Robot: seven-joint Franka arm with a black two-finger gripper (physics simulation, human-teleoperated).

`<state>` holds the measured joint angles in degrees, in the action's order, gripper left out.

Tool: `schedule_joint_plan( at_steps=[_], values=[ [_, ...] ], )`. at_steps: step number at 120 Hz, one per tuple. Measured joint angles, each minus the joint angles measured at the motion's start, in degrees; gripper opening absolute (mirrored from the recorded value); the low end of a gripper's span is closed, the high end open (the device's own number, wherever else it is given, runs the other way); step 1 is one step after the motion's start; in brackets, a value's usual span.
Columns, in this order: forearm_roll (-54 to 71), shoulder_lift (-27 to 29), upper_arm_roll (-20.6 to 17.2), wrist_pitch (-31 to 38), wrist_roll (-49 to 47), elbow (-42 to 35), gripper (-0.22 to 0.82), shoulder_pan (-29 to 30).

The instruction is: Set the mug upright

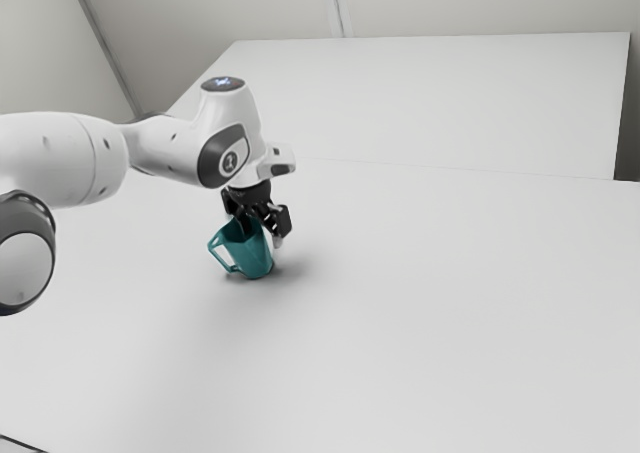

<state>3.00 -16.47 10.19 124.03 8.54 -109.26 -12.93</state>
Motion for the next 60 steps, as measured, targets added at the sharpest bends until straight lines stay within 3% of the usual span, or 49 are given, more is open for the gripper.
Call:
schedule_joint_plan(
  at_steps=[60],
  values=[
    [-0.92,9.95,0.18,-5.37,0.24,0.66,0.60,-0.04]
  ],
)
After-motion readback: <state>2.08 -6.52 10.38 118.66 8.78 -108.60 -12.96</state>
